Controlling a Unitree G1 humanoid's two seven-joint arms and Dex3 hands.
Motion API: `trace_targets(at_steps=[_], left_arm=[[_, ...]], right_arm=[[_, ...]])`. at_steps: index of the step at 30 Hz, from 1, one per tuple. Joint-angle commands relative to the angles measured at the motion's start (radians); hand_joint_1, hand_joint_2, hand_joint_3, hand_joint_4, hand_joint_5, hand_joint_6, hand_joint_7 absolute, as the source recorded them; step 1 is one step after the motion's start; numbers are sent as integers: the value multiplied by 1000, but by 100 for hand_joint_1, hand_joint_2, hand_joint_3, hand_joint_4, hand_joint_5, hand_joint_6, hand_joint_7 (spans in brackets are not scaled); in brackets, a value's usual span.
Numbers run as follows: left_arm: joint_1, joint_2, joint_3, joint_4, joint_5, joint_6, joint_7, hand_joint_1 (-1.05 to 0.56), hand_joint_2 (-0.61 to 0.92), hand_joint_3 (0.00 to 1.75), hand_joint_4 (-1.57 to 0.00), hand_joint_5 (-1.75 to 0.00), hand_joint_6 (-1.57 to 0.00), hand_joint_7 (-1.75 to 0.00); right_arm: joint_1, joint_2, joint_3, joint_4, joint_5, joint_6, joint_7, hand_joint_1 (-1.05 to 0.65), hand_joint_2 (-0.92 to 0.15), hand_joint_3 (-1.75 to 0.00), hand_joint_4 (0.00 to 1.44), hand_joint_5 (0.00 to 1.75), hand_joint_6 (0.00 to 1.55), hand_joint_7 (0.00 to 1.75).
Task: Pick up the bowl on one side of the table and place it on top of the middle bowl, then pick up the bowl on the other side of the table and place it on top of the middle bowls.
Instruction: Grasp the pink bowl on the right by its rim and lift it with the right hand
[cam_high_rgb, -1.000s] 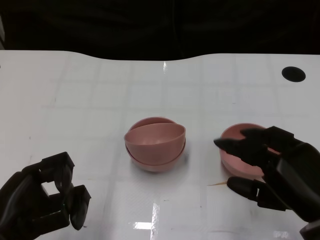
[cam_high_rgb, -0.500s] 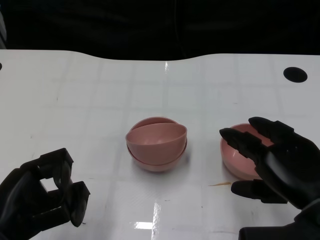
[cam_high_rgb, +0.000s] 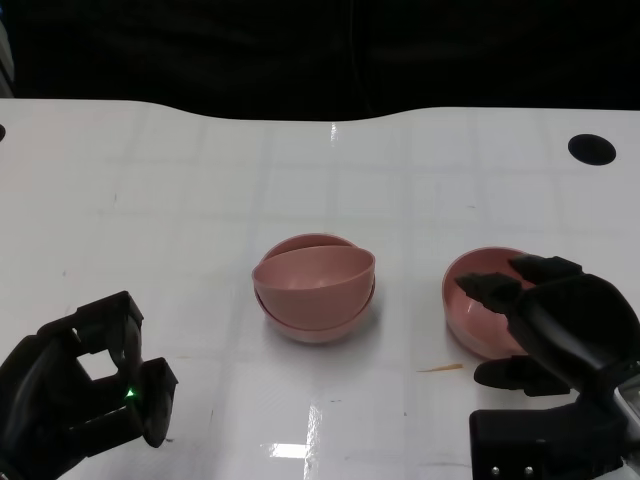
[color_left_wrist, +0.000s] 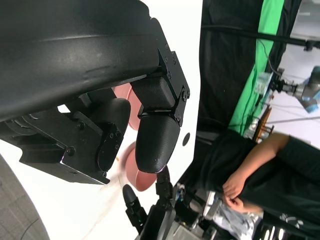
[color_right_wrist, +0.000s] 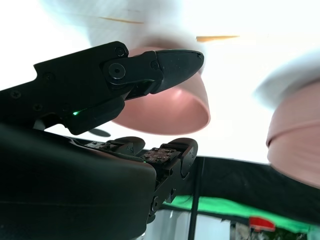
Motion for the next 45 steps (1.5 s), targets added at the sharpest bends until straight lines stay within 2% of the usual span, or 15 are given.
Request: trace_targets(at_steps=[1, 10, 15, 22, 43, 45], left_arm=[[2, 2, 12, -11, 17, 1, 12, 37, 92, 157, -128, -175, -93, -175], [1, -7, 15, -11, 23, 2, 16, 36, 92, 155, -128, -175, -91, -175], [3, -15, 18, -5, 32, -7, 12, 36, 92, 155, -128, -175, -91, -175], [3, -18, 21, 2, 38, -16, -2, 36, 92, 155, -127, -175, -89, -175], [3, -22, 22, 3, 44, -18, -1, 36, 92, 155, -124, -175, -88, -175], [3, -25, 22, 9, 45, -26, -6, 34, 92, 154, -123, -175, -88, -175]], right_arm=[[-25, -23, 24, 39, 17, 15, -37, -85, -92, -22, 30, 2, 37, 1], [-52, -38, 72, 82, 44, 39, -72, -84, -92, -22, 30, 1, 37, 1], [-106, -35, 111, 205, 52, 33, -106, -84, -92, -23, 34, 3, 41, 2], [-139, -35, 144, 284, 76, 26, -148, -83, -92, -23, 36, 3, 44, 2], [-160, -44, 188, 316, 109, 46, -166, -82, -92, -22, 36, 2, 44, 1], [-199, -21, 205, 436, 137, 1, -175, -74, -92, -21, 41, 4, 48, 3]])
